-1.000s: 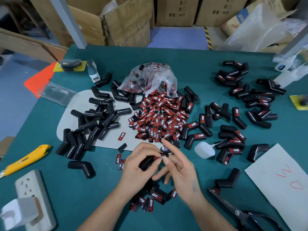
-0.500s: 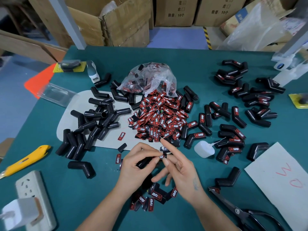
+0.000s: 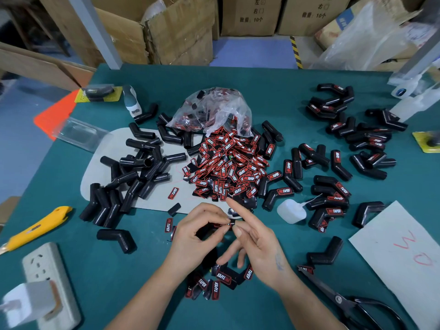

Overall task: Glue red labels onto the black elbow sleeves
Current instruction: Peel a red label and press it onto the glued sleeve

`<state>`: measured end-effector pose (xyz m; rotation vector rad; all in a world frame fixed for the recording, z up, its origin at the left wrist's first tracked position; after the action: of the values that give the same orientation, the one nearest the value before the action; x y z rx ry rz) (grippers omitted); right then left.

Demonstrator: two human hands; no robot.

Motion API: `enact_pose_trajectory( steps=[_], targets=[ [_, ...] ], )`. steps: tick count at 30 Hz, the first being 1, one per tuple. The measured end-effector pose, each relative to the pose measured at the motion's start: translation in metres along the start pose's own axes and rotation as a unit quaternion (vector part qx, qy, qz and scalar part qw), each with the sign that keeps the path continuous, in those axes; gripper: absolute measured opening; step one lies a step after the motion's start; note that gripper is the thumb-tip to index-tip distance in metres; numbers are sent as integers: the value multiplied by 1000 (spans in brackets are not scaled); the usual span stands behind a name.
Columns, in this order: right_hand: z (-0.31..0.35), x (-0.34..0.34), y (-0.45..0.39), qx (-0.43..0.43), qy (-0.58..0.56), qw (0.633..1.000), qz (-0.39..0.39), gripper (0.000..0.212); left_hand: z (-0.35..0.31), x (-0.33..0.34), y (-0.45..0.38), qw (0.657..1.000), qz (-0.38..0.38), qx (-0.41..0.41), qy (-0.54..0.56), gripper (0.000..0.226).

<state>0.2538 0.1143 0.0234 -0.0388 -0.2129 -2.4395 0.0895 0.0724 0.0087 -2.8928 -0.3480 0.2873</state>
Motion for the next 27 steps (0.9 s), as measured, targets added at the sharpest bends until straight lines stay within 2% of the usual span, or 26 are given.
enact_pose_trajectory(
  steps=[15, 21, 27],
  targets=[
    [1, -2, 0, 0, 12, 1000, 0, 52, -1, 1, 2, 1000, -5, 13, -11, 7],
    [1, -2, 1, -4, 20, 1000, 4, 60, -2, 1, 5, 1000, -6, 15, -3, 7],
    [4, -1, 2, -14, 1, 1000, 9, 58, -4, -7, 3, 1000, -6, 14, 9, 8]
  ],
)
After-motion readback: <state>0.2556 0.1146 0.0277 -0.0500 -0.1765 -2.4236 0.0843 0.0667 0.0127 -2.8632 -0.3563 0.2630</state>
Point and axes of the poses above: each hand's wrist, its own y-axis away from the middle knuckle, its own x-axis out of the palm, z = x × y, the point moved 2 cm from there along -y, towards the middle knuckle, and after that the axes turned 3 degrees about y, right-handed, at the moved point
